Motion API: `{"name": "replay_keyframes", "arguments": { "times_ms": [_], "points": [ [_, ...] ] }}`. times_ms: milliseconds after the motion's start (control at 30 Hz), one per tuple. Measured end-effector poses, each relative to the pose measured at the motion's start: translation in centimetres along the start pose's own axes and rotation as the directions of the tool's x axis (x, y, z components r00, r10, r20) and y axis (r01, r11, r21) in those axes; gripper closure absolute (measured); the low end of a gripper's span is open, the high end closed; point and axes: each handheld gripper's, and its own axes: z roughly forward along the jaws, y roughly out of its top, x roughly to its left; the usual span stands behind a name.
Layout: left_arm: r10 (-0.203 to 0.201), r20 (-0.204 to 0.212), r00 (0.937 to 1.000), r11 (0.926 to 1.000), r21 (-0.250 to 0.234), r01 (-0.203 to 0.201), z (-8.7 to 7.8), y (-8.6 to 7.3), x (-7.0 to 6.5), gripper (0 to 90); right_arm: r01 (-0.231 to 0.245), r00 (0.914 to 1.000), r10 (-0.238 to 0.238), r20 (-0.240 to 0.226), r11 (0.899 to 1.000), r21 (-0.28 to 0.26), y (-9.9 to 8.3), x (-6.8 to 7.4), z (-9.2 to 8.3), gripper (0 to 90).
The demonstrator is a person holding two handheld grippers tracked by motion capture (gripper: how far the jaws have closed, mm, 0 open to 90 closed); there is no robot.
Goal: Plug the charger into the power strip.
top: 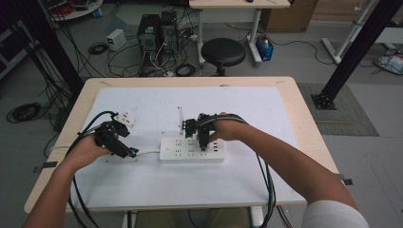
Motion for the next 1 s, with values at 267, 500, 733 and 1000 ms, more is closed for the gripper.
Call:
{"name": "replay_keyframes", "arguments": {
  "times_ms": [267, 500, 733, 1000],
  "points": [
    [-0.004, 0.002, 1.0, 1.0, 0.004, 0.004, -0.1, -0.3, 0.2, 19.7, -0.033, 0.9975, 0.031, -0.063, 0.999, -0.017, -0.1, -0.8, 0.3, 62.4],
    [-0.014, 0.002, 0.9999, 0.9999, 0.004, 0.014, -0.2, -0.6, 0.4, 19.7, -0.055, 0.9956, 0.048, -0.081, 0.995, -0.085, -1.1, -1.0, 0.6, 61.9],
    [-0.02, -0.005, 0.9998, 0.9998, 0.007, 0.02, -0.4, -0.8, 0.3, 19.7, -0.059, 0.991, 0.041, -0.128, 0.988, -0.14, -2.0, -1.5, 0.8, 54.3],
    [-0.02, -0.005, 0.9998, 0.9998, 0.003, 0.02, -0.3, -0.7, 0.3, 19.7, -0.19, 0.975, 0.158, -0.157, 0.956, -0.224, -3.6, -2.3, -0.4, 26.7]
  ]
}}
